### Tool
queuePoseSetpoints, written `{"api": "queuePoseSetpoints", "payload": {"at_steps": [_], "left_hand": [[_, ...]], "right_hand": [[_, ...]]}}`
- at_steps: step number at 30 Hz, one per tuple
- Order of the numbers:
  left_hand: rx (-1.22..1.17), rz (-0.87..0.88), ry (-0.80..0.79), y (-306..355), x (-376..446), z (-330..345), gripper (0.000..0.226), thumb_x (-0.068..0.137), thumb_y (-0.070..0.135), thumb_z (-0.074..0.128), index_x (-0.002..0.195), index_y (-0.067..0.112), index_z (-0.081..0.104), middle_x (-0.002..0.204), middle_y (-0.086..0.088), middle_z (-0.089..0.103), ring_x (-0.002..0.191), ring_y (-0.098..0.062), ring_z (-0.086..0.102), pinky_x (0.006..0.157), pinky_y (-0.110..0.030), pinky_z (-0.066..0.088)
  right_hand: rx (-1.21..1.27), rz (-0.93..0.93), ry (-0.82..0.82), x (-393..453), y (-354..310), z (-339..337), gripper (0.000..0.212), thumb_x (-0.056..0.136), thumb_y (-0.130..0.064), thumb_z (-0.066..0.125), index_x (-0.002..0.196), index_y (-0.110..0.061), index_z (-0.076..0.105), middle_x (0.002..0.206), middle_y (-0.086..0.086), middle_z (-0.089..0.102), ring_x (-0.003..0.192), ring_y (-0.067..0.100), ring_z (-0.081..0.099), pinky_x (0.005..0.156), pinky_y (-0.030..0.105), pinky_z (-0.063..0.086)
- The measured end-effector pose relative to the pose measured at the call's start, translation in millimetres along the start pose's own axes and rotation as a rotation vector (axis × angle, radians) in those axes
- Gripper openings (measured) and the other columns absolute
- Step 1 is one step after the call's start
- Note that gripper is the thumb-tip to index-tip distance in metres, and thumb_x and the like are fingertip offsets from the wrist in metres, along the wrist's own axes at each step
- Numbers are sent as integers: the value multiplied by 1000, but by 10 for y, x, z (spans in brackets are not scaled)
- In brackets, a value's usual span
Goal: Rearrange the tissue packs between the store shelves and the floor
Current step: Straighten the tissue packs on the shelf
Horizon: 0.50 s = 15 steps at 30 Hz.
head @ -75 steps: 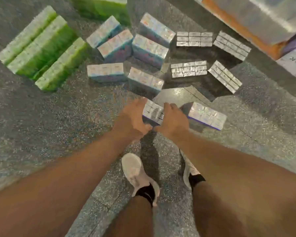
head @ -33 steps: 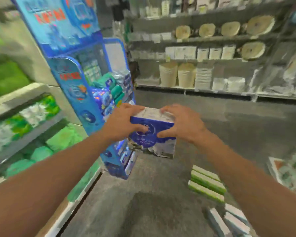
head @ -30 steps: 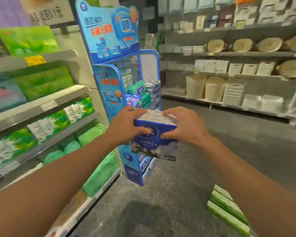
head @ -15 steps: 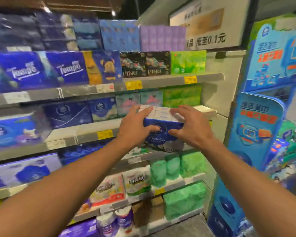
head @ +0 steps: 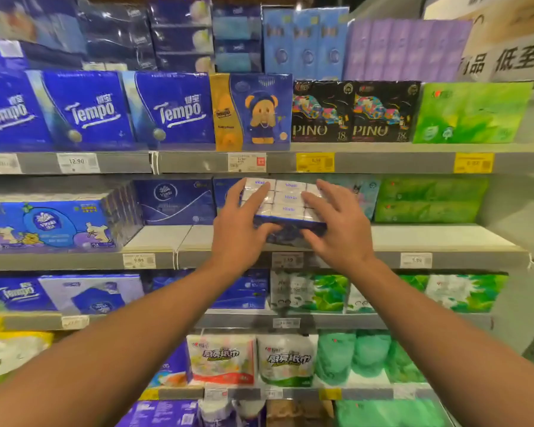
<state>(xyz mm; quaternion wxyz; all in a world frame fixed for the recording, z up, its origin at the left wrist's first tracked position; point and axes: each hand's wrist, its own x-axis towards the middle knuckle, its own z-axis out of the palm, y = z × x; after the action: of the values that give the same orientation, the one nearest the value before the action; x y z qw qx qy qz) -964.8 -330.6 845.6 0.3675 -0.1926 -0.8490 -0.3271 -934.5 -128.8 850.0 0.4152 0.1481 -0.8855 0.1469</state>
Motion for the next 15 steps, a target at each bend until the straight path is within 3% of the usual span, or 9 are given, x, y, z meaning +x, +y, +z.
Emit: {"api": "queuePoseSetpoints", "payload": {"at_steps": [3, 7, 10, 15], "left_hand": [[57, -55, 44, -219, 114, 142, 72, 74, 26, 80, 138, 30, 49, 149, -1, 33, 130, -16, 40, 100, -32, 44], [116, -171, 8, -537, 227, 256, 70, 77, 30, 78, 140, 30, 46, 150, 0, 31, 132, -19, 39, 105, -41, 44], [150, -243, -13, -775, 285, 318, 68, 79, 35, 76, 140, 31, 47, 149, 1, 32, 131, -19, 41, 107, -37, 40], [141, -341, -58, -1145, 476, 425, 58, 84, 43, 69, 136, 28, 49, 143, -5, 39, 127, -24, 45, 104, -44, 43]], "right_hand": [[59, -56, -46, 223, 155, 380, 63, 75, -29, 78, 133, -15, 58, 146, 13, 45, 130, 41, 42, 100, 52, 44], [104, -94, -141, 464, 244, 866, 65, 80, -31, 75, 139, -17, 52, 150, 12, 40, 135, 38, 36, 108, 50, 38], [133, -80, -191, 568, 231, 1177, 64, 81, -32, 75, 138, -16, 52, 150, 14, 39, 135, 36, 36, 112, 45, 32], [170, 91, -189, 696, 187, 1583, 61, 83, -39, 72, 136, -18, 50, 127, 14, 49, 113, 31, 51, 95, 37, 45]]}}
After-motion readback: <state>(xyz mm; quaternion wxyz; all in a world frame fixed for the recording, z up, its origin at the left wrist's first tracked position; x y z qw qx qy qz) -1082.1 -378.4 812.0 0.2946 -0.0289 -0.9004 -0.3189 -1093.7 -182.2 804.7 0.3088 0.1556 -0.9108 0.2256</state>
